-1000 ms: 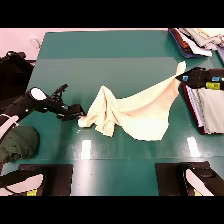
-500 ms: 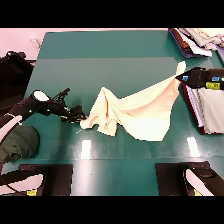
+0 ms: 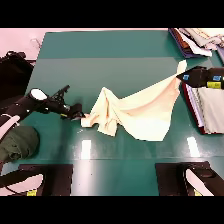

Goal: Fold the shirts.

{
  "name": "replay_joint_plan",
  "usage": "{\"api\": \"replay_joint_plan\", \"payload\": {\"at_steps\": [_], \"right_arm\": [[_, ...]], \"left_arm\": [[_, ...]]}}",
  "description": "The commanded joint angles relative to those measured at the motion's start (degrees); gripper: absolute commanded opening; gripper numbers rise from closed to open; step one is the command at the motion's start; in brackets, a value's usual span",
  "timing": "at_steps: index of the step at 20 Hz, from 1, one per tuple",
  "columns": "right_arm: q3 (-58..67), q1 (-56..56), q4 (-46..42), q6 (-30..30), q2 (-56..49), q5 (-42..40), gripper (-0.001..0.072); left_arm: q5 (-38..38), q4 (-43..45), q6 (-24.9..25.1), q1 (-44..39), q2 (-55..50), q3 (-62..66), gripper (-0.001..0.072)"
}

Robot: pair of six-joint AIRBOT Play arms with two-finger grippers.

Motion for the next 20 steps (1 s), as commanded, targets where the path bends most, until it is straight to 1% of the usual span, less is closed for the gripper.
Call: {"api": "replay_joint_plan", "payload": {"at_steps": [1, 4, 5, 8, 10, 12, 16, 18, 20], "right_arm": [[5.79, 0.0, -0.11, -3.91, 0.02, -1.36, 0.0019], [16.74, 0.0, -0.37, -5.11, 0.02, -1.22, 0.0019], [20.52, 0.0, -1.57, -5.16, 0.04, -0.92, 0.0019], [30.69, 0.0, -4.98, -5.16, 0.04, 1.92, 0.0018], [36.3, 0.0, -8.61, -5.14, 0.04, 3.37, 0.0019], [40.68, 0.0, -12.81, -4.57, 0.48, 4.92, 0.0019], [47.04, 0.0, -22.18, -0.44, 0.7, 7.19, 0.0019], [48.19, 0.0, -23.63, 0.94, 0.09, 7.5, 0.0018], [48.15, 0.0, -23.47, 1.53, -2.01, 8.66, 0.0019]], "left_arm": [[4.0, 5.97, -1.97, 0.07, 6.97, 8.94, 0.0024], [2.95, 16.81, -3.39, 0.07, 15.12, 25.9, 0.0024], [2.82, 19.15, -3.41, 0.07, 17.42, 31.28, 0.0024], [2.82, 24.06, -3.39, 0.07, 23.89, 45.99, 0.0024], [2.84, 26.62, -3.39, 0.04, 27.08, 53.22, 0.0025], [2.84, 28.74, -3.41, 0.04, 29.55, 57.94, 0.0025], [2.86, 30.75, -3.41, 0.04, 31.65, 61.24, 0.0024], [1.75, 30.71, -3.48, 0.04, 30.97, 61.22, 0.0025], [-0.72, 30.67, -4.48, 0.04, 28.06, 61.11, 0.0024]]}}
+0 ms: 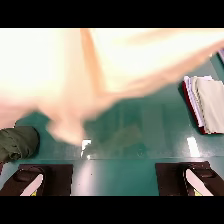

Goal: Fold the shirts.

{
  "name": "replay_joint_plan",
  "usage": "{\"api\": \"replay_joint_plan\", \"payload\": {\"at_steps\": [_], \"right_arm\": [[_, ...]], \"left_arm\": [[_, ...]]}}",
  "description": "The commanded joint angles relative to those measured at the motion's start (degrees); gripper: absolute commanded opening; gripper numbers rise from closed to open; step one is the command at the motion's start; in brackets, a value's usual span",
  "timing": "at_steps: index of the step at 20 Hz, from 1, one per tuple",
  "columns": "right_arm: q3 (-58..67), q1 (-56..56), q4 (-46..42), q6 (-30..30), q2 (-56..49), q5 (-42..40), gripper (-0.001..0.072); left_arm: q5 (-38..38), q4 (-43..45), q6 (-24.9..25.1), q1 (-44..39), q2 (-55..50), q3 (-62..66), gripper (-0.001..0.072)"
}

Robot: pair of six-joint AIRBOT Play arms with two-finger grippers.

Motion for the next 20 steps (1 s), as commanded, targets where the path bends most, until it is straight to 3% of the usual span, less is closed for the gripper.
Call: {"api": "replay_joint_plan", "payload": {"at_steps": [1, 6, 11, 15, 16, 17, 18, 19, 20], "right_arm": [[1.64, 0.02, -2.86, 3.96, -3.91, 2.64, 0.0019], [-4.57, 0.0, -2.93, 6.93, -18.97, 6.36, 0.0018], [-15.74, -0.02, -2.91, 8.22, -34.34, 3.32, 0.0019], [-12.98, -0.02, -2.91, 9.86, -41.92, 1.2, 0.0021], [-11.3, -0.02, -2.89, 9.86, -42.91, 1.2, 0.01], [-9.53, -0.09, -2.93, 9.88, -43.52, 1.29, 0.0333], [-7.65, -0.37, -2.86, 9.88, -43.89, 1.86, 0.0404], [-6.03, -0.96, -2.86, 9.81, -43.78, 2.99, 0.0403], [-5.01, -1.6, -2.84, 9.44, -43.15, 4.87, 0.0399]], "left_arm": [[-3.43, 0.7, -0.87, 0.0, -3.78, 0.22, 0.0024], [-5.38, -0.79, -1.09, 0.0, -19.17, -9.27, 0.0025], [1.38, -1.29, -0.66, 0.0, -39.85, -13.27, 0.0026], [3.8, -0.39, -0.7, 0.02, -46.14, -13.27, 0.0028], [4.72, -0.37, -0.7, 0.02, -46.05, -13.16, 0.019], [4.42, -0.24, -0.79, 0.44, -45.97, -12.17, 0.0593], [2.34, -0.24, -1.64, 1.27, -45.97, -10.49, 0.0671], [-0.92, -0.26, -2.32, 2.62, -45.94, -8.41, 0.0612], [-5.35, -0.68, -2.29, 4.63, -45.75, -6.36, 0.0598]]}}
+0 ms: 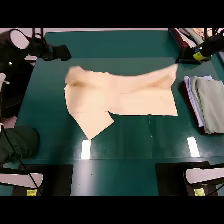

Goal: Fold the shirts.

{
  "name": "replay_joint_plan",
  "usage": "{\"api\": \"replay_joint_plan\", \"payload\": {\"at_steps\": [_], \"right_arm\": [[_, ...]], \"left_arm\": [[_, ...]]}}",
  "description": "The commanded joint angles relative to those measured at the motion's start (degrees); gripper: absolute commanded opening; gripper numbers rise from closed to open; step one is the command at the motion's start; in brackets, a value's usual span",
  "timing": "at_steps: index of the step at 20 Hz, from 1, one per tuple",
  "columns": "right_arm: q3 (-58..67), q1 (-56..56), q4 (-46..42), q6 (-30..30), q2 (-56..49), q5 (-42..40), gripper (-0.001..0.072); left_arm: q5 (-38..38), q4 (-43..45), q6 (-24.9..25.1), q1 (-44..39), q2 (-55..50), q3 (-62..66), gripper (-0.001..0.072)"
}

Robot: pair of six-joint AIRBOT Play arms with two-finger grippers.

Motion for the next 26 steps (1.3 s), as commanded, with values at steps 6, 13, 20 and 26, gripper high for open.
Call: {"api": "replay_joint_plan", "payload": {"at_steps": [6, 13, 20, 26], "right_arm": [[-12.55, -5.77, 15.52, -6.84, 11.19, 7.15, 0.0375], [-31.71, -2.95, 18.01, -7.58, 23.32, -2.01, 0.0375], [-35.08, -1.05, 20.26, -7.54, 25.0, -4.63, 0.0375], [-35.12, -1.49, 20.9, -7.54, 25.03, -4.24, 0.0374]], "left_arm": [[-16.72, -3.02, -0.9, 13.16, 6.78, -11.15, 0.0598], [-5.84, -13.66, -0.2, 13.46, 13.7, -47.82, 0.0598], [5.38, -26.05, 6.64, 8.48, 13.2, -53.79, 0.0597], [14.01, -27.45, 4.13, 0.74, 13.07, -53.77, 0.0596]]}}
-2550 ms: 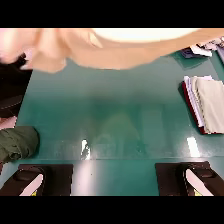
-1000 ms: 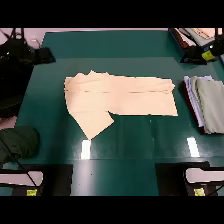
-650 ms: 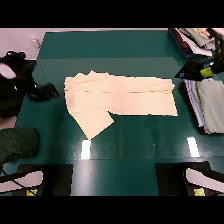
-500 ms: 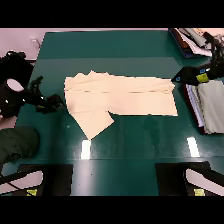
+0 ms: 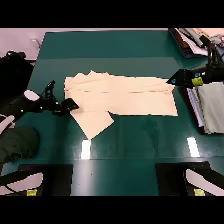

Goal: Fold the shirts.

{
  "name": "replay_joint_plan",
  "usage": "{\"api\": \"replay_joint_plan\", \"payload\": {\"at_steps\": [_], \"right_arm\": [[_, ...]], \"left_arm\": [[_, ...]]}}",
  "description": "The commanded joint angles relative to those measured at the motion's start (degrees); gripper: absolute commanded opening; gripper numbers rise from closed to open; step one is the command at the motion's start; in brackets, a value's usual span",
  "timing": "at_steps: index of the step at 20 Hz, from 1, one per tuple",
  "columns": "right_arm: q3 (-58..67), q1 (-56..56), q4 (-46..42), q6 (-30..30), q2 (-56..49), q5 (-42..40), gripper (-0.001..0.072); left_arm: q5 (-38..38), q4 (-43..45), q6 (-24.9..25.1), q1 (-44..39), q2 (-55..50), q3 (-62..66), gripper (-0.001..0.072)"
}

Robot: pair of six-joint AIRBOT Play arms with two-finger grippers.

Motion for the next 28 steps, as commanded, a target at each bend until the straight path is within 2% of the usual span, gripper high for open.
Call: {"api": "replay_joint_plan", "payload": {"at_steps": [1, 2, 3, 4, 5, 6, 10, 12, 15, 16, 18, 19, 22, 26, 27, 28], "right_arm": [[-0.15, -0.96, 0.37, -0.04, 0.07, 0.87, 0.0374], [-0.15, -1.92, 0.2, -0.04, 0.09, 1.81, 0.0374], [-0.2, -3.41, -0.11, -0.04, 0.07, 3.06, 0.0374], [-0.59, -5.03, -0.07, -0.07, 0.15, 4.11, 0.0374], [-1.75, -7.21, -0.09, -0.07, 0.55, 4.87, 0.0375], [-3.76, -9.4, -0.13, -0.11, 1.2, 4.81, 0.0374], [-17.81, -20.79, -3.48, -0.24, 4.59, 2.84, 0.0385], [-25.0, -27.54, -2.4, -0.28, 3.89, 2.47, 0.051], [-32.59, -33.73, 2.8, -4.13, -0.37, 0.17, 0.0505], [-34.4, -34.45, 5.88, -5.73, -1.62, -1.68, 0.0499], [-36.79, -33.99, 11.3, -8.0, -3.8, -6.86, 0.0437], [-37.38, -32.94, 13.57, -8.44, -4.66, -9.99, 0.0436], [-36.59, -27.71, 15.54, -8.35, -7.17, -18.51, 0.043], [-32.5, -20.31, 15.5, -7.52, -11.96, -22.27, 0.0418], [-31.34, -18.67, 15.41, -7.52, -13.16, -22.47, 0.0327], [-30.32, -16.83, 15.39, -7.56, -14.12, -23.02, 0.0276]], "left_arm": [[3.82, -1.29, -0.7, -2.71, -0.04, -0.31, 0.0596], [4.0, -1.27, -0.7, -2.69, -0.04, -0.31, 0.0595], [4.02, -1.25, -0.74, -2.69, -0.04, -0.28, 0.0493], [4.2, -1.25, -0.68, -2.69, -0.04, -0.26, 0.0243], [5.11, -1.25, -0.68, -2.71, -0.04, -0.26, 0.0059], [6.08, -1.25, -0.74, -2.69, -0.02, -0.26, 0.0025], [5.25, -1.2, -1.51, -2.69, 0.11, 0.39, 0.0025], [3.76, -1.07, -1.05, -2.69, 0.13, 1.68, 0.0025], [2.19, -0.83, -0.44, -2.71, 0.13, 4.26, 0.0025], [1.51, -0.81, 0.79, -2.71, 0.13, 5.05, 0.0025], [0.24, -0.79, 1.51, -2.71, 0.13, 5.7, 0.0025], [0.02, -0.72, 1.51, -2.71, 0.13, 5.68, 0.0025], [-0.33, -0.76, 1.49, -2.71, 0.13, 5.68, 0.0025], [-0.39, -0.76, 1.46, -2.71, 0.13, 5.68, 0.0025], [-0.55, -0.76, 1.46, -2.71, 0.13, 5.68, 0.0025], [-0.85, -0.76, 1.46, -2.71, 0.13, 5.7, 0.0025]]}}
